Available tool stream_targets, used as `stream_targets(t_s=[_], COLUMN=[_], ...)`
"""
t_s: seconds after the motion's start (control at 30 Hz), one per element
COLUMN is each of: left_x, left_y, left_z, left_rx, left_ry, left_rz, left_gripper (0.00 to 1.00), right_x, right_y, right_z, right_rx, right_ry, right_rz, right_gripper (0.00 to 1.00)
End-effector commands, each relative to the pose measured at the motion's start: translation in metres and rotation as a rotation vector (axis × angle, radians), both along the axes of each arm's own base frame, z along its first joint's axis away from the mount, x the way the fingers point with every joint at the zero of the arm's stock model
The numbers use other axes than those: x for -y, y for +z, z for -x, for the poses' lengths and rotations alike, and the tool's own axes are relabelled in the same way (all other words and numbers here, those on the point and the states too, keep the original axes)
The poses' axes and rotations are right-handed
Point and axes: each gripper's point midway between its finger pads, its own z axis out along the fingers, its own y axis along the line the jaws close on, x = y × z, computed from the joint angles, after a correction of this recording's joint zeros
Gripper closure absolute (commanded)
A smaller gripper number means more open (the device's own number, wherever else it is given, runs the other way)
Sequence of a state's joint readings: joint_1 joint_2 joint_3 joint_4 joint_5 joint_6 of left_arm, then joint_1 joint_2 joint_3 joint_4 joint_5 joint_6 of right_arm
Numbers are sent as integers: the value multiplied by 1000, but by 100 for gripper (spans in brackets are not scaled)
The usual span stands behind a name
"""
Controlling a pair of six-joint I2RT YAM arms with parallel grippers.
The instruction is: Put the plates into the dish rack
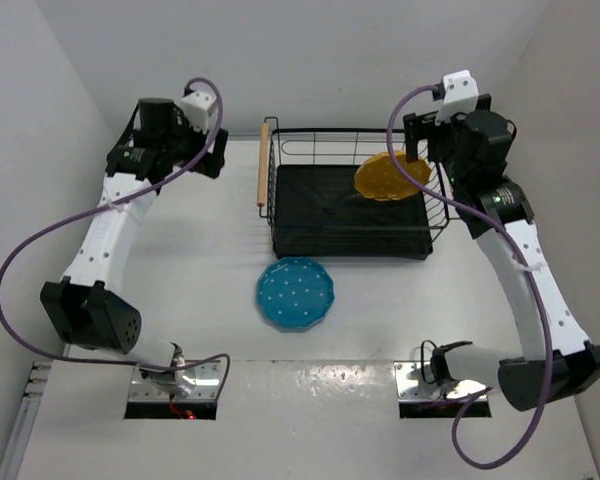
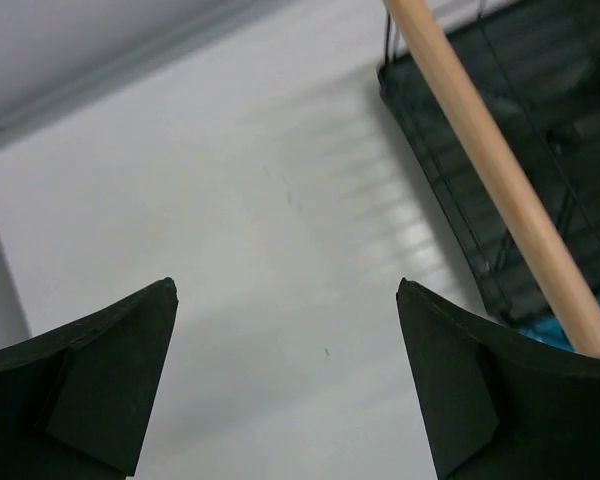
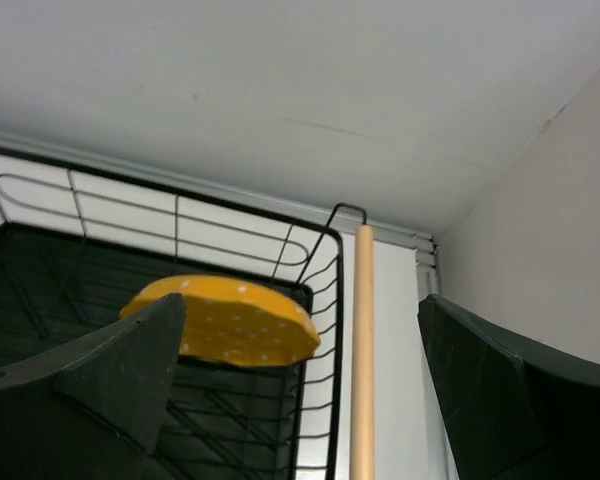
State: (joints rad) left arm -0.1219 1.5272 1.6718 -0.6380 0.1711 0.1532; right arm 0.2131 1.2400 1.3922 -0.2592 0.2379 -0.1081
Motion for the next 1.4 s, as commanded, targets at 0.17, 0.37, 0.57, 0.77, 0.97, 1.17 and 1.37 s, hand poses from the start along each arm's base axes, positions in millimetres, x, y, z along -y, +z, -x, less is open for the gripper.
stream_targets(t_s=[0.17,0.37,0.57,0.77,0.97,1.17,1.37], left_x=[1,-1,-14,-14,-11,-11,-11], left_y=[-22,-43,-81,-87,-90,-88,-84], left_z=[60,91,111,130,145,152,157], left_rx=[-37,-80,-172,-177,-166,-155,-134], left_ry=[-37,-46,25,37,26,35,33], left_rz=[12,54,106,124,119,136,138], left_gripper=[4,4,4,5,5,5,5], right_x=[-66,-107,-167,-198,-194,-195,-199], right_y=[0,-92,-217,-293,-335,-365,-390], right_z=[62,92,158,188,177,171,184], right_rx=[51,-298,-588,-662,-673,-715,-750], right_ry=[382,388,298,195,25,-10,37], right_rz=[-340,-559,-578,-637,-648,-552,-537], right_gripper=[9,36,21,28,34,45,56])
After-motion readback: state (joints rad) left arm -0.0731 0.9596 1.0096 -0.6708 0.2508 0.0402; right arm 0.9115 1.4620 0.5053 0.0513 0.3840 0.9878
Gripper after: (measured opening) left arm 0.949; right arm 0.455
